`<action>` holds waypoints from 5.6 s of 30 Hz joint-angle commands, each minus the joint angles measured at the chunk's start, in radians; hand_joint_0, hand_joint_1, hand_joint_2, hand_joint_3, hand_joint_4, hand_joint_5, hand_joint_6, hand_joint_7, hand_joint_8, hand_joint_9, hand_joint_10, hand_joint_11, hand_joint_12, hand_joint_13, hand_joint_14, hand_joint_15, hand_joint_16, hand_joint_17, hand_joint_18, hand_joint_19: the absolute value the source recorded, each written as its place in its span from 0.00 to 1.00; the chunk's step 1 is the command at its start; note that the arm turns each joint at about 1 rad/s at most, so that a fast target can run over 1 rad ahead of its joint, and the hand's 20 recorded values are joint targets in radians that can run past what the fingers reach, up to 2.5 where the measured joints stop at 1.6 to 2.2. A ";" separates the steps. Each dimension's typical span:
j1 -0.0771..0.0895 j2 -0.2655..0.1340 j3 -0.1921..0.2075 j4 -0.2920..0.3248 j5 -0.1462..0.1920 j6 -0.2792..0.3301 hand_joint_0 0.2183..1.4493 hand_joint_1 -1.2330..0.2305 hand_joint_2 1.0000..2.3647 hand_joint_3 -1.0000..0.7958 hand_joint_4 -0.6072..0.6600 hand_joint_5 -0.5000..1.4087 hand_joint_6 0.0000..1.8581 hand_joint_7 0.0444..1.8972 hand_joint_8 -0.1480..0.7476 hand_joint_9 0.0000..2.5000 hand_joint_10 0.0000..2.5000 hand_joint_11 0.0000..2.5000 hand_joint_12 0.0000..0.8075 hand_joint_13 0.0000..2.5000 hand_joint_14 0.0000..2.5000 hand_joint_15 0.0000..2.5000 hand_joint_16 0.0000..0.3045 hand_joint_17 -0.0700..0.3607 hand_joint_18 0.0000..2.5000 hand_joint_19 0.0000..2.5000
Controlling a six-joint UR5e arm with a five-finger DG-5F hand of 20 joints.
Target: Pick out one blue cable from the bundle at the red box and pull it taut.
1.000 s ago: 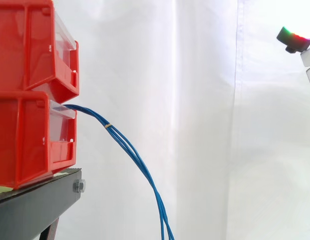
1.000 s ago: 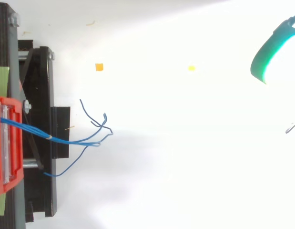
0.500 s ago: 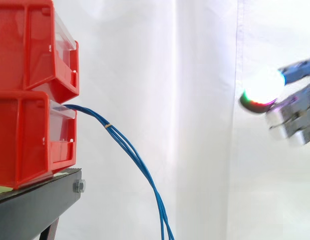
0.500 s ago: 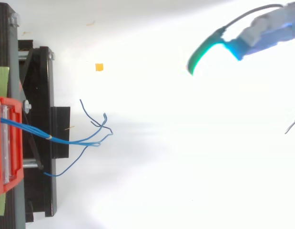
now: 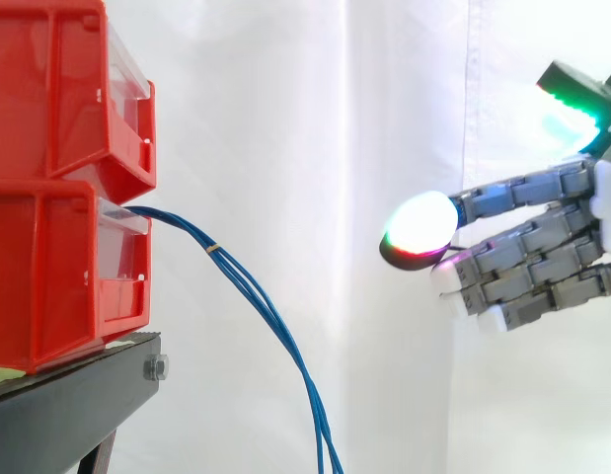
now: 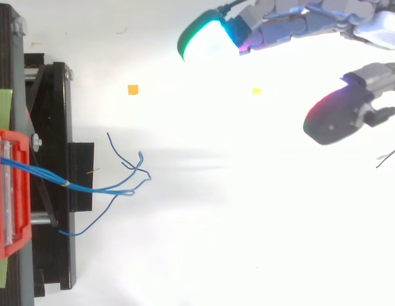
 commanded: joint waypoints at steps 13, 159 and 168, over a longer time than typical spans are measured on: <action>0.036 -0.207 0.094 0.157 0.063 -0.001 0.21 0.43 0.00 0.28 0.60 0.15 0.27 0.26 0.42 0.21 0.00 0.04 0.38 0.16 0.00 0.05 0.15 0.41 0.11 0.15; 0.077 -0.404 0.302 0.290 -0.070 0.166 0.26 0.47 0.00 0.29 0.59 0.21 0.27 0.56 0.46 0.31 0.01 0.15 0.37 0.27 0.00 0.13 0.14 0.38 0.23 0.23; 0.068 -0.404 0.302 0.295 -0.075 0.169 0.25 0.44 0.00 0.28 0.60 0.21 0.27 0.55 0.47 0.31 0.01 0.15 0.37 0.27 0.00 0.13 0.14 0.38 0.23 0.23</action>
